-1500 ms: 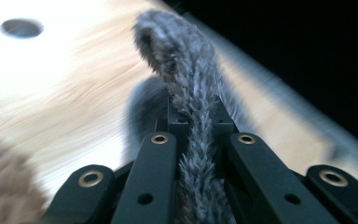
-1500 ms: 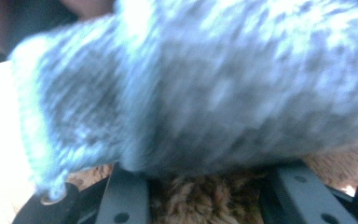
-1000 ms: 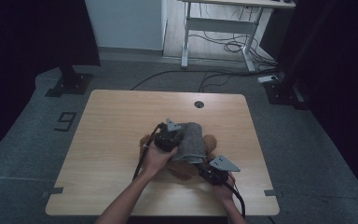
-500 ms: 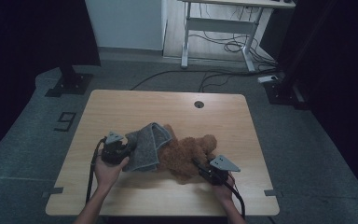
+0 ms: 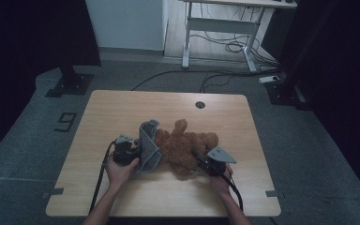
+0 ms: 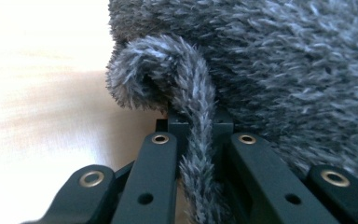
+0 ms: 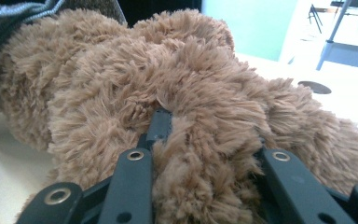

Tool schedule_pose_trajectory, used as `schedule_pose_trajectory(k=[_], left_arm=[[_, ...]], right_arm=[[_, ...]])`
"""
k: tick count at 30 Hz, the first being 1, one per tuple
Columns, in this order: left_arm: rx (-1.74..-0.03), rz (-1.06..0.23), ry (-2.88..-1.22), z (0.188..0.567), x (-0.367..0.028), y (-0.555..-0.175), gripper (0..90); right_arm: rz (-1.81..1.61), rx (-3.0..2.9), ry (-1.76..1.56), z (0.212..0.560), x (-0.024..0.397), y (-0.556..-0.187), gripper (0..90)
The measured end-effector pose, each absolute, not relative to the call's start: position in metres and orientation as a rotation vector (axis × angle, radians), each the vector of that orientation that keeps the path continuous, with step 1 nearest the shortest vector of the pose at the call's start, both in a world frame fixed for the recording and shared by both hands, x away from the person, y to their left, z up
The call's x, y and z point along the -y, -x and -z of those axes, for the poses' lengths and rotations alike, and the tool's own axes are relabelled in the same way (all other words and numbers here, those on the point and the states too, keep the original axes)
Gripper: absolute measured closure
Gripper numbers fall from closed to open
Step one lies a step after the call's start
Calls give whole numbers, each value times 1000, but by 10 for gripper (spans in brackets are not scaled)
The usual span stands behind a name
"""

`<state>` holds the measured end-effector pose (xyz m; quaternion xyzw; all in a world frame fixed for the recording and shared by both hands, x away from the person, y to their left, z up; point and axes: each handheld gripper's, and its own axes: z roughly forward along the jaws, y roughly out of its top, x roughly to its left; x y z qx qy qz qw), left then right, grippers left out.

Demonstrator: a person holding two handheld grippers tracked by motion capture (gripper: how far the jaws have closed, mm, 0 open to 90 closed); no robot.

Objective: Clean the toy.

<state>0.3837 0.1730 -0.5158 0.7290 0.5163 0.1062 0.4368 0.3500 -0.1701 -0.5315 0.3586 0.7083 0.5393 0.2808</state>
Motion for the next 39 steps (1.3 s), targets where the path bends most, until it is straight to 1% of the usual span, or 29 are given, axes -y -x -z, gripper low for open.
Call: schedule_pose_trajectory(k=[6, 9, 11, 15, 18, 22, 27, 32, 36, 39], left_arm=[[-1330, -230, -1742, 519, -175, -415, 841], [-1330, -218, -1726, 515, -178, -420, 840], [-1315, -225, -1726, 510, -181, -417, 839], [-1262, -242, -1691, 491, -186, -410, 835], [-1211, -266, -1671, 472, -183, -405, 828], [-1150, -291, -1660, 449, -174, -405, 827], [-1110, -311, -1680, 433, -155, -411, 825], [-1080, -284, -1719, 433, -130, -418, 822], [-1067, -272, -1802, 449, -112, -422, 821], [-1067, -290, -1829, 459, -110, -420, 826]], right_arm=[[-1376, -1907, -953, 526, 166, -388, 668], [-1399, -1895, -969, 529, 168, -400, 667], [-1416, -1898, -972, 529, 170, -401, 666], [-1454, -1919, -956, 532, 174, -394, 663], [-1460, -1950, -937, 531, 176, -385, 660], [-1454, -1955, -880, 535, 176, -371, 660], [-1445, -1974, -814, 541, 176, -353, 660], [-1436, -1996, -778, 544, 177, -341, 660], [-1460, -2009, -772, 547, 179, -334, 660], [-1452, -2027, -758, 547, 180, -332, 658]])
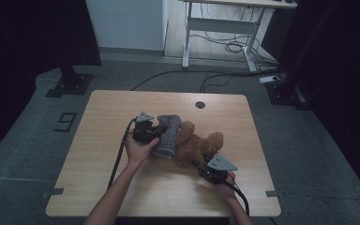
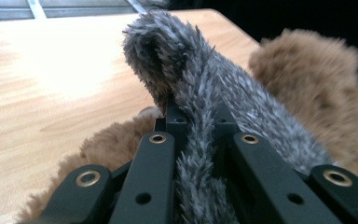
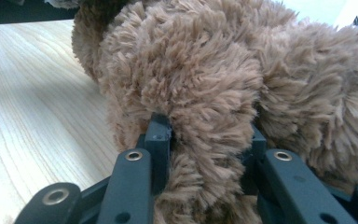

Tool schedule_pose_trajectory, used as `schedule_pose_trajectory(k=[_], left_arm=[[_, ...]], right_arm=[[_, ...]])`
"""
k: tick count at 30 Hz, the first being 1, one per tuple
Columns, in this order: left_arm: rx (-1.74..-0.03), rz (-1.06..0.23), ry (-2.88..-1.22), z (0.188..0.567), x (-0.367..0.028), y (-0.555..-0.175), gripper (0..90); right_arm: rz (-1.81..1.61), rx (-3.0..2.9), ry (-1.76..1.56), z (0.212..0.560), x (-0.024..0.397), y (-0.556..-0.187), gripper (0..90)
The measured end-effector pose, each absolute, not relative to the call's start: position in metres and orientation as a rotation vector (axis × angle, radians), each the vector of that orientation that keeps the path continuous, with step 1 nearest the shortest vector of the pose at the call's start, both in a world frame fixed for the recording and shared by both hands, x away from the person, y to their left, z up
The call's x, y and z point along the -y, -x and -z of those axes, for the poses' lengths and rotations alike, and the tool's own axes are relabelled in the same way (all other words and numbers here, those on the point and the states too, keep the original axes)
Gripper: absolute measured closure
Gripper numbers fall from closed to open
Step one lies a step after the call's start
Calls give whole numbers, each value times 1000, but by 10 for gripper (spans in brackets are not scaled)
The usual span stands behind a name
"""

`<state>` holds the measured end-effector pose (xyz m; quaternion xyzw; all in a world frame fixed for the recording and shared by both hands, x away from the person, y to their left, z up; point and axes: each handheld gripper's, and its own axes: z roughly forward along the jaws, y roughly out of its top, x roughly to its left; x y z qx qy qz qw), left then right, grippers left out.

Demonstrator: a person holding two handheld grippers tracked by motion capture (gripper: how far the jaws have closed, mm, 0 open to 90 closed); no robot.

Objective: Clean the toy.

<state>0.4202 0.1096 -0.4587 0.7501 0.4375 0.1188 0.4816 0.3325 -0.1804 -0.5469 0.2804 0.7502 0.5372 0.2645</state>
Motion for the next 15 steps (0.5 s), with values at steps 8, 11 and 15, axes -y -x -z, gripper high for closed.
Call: schedule_pose_trajectory(k=[8, 11, 15], left_arm=[[-1056, -276, -1766, 473, -123, -397, 834], [-1043, -307, -1767, 474, -125, -384, 834], [-1041, -324, -1757, 476, -128, -372, 834]], right_arm=[[-1449, -2079, -744, 542, 183, -330, 567], [-1470, -2090, -760, 537, 186, -324, 450], [-1566, -2089, -831, 529, 199, -318, 365]])
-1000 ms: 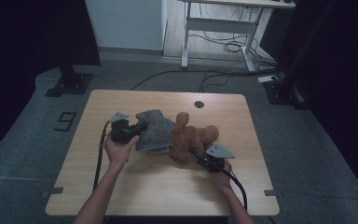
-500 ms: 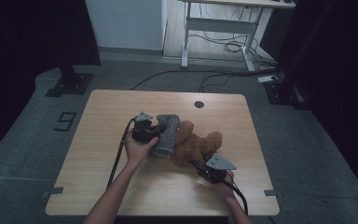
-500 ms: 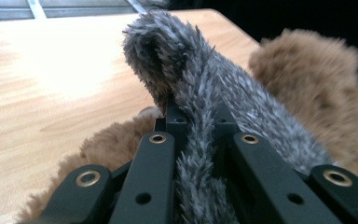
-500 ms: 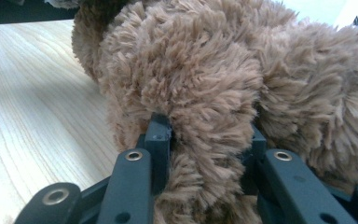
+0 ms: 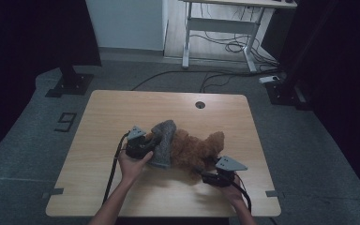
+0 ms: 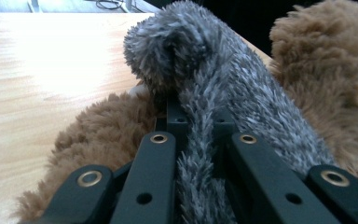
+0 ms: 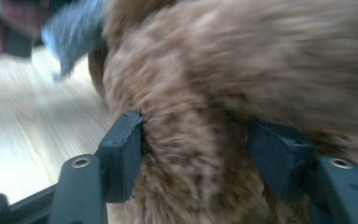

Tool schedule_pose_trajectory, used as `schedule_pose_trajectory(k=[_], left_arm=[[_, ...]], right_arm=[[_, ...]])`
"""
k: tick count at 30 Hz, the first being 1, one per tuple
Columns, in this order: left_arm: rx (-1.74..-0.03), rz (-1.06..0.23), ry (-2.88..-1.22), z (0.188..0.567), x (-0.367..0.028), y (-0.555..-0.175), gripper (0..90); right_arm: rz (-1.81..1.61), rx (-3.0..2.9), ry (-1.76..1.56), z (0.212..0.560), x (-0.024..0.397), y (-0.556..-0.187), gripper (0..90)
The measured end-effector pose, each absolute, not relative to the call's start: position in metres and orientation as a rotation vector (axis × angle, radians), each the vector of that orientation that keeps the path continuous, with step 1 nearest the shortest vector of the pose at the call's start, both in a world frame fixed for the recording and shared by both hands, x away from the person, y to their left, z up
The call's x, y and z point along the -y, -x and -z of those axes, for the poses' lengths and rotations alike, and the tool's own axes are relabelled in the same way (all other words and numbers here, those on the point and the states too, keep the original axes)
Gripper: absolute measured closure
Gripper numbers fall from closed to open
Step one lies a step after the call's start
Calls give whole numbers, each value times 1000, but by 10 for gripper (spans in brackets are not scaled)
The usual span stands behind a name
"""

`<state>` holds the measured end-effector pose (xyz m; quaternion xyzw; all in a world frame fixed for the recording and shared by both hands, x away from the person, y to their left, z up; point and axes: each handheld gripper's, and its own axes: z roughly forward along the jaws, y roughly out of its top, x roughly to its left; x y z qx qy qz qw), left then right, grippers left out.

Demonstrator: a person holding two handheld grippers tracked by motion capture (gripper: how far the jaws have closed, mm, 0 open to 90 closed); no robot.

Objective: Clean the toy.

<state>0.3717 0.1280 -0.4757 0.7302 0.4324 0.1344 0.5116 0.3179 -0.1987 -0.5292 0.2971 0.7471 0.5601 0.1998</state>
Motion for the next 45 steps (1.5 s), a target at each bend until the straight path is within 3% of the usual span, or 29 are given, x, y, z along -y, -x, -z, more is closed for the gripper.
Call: schedule_pose_trajectory(k=[7, 15, 17, 19, 22, 27, 31, 35, 41, 45], left_arm=[[-1028, -317, -1747, 479, -133, -360, 833], [-1027, -301, -1740, 482, -142, -349, 832], [-1026, -294, -1739, 482, -144, -348, 831], [-1021, -283, -1745, 480, -145, -346, 831], [-1019, -267, -1741, 467, -151, -349, 830], [-967, -286, -1724, 436, -150, -356, 831], [-891, -272, -1735, 410, -133, -364, 831], [-803, -168, -1762, 399, -97, -364, 829], [-709, -41, -1827, 404, -33, -360, 828], [-747, -63, -1937, 426, -10, -359, 829]], right_arm=[[-1726, -1896, -1050, 513, 225, -319, 290], [-1790, -1867, -1138, 505, 201, -335, 311], [-1793, -1880, -1128, 504, 200, -334, 359], [-1785, -1905, -1092, 504, 201, -332, 503], [-1741, -1927, -1034, 504, 200, -327, 635], [-1716, -1954, -945, 507, 198, -322, 690], [-1703, -1961, -899, 508, 199, -319, 694], [-1702, -1948, -903, 509, 199, -319, 693], [-1682, -1939, -915, 513, 200, -321, 698], [-1662, -1946, -926, 514, 202, -321, 701]])
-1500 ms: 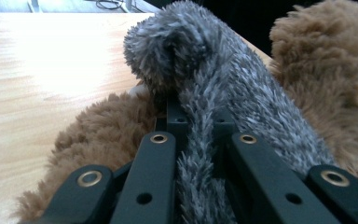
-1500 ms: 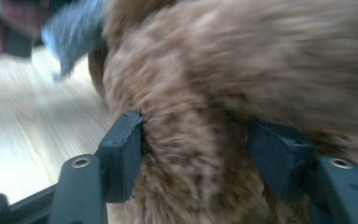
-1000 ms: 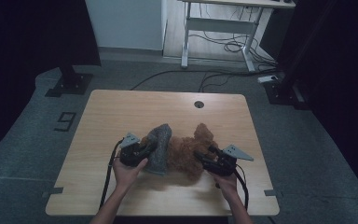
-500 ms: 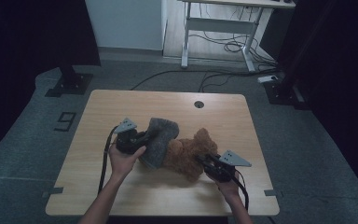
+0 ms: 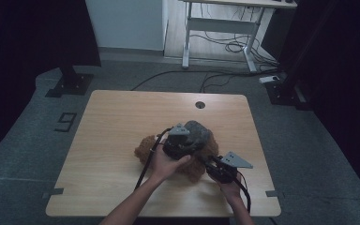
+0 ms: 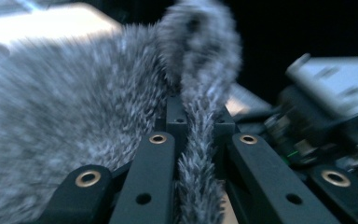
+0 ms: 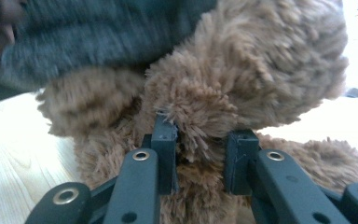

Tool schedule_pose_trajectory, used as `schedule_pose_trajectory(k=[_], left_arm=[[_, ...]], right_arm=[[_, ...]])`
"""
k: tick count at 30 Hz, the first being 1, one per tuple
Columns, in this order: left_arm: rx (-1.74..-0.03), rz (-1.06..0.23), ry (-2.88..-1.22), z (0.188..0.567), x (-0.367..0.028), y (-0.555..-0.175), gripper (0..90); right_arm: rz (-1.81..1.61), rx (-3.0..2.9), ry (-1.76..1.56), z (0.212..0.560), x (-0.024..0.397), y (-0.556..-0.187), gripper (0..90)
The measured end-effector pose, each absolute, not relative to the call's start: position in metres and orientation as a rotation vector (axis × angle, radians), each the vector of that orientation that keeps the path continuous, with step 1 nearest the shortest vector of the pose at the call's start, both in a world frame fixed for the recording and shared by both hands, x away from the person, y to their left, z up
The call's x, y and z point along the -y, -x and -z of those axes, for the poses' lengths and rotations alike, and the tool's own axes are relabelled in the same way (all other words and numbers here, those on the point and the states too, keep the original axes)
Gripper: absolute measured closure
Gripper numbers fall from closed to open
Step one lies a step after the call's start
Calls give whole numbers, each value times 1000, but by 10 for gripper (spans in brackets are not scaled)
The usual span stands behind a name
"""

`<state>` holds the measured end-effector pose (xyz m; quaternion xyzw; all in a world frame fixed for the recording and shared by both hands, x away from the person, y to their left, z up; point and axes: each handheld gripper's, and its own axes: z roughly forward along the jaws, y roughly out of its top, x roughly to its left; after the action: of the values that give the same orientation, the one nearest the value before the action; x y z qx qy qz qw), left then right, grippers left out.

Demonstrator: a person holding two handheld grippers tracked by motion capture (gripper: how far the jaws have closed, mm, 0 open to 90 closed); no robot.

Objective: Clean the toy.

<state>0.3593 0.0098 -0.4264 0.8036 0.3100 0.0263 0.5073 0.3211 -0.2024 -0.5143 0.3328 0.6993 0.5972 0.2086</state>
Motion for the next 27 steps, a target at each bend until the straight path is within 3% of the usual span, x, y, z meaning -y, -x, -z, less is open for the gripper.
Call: schedule_pose_trajectory(k=[12, 19, 21, 23, 27], left_arm=[[-890, -247, -1981, 454, -68, -356, 832], [-911, -263, -1893, 458, -109, -342, 829], [-904, -272, -1866, 456, -115, -337, 827], [-905, -278, -1857, 454, -119, -335, 827], [-908, -239, -1874, 460, -116, -338, 825]], right_arm=[[-1594, -1973, -975, 523, 205, -324, 742], [-1566, -2012, -968, 528, 201, -324, 760], [-1572, -2018, -969, 530, 200, -325, 687], [-1581, -2013, -972, 529, 201, -324, 527], [-1636, -1966, -1010, 523, 206, -324, 353]])
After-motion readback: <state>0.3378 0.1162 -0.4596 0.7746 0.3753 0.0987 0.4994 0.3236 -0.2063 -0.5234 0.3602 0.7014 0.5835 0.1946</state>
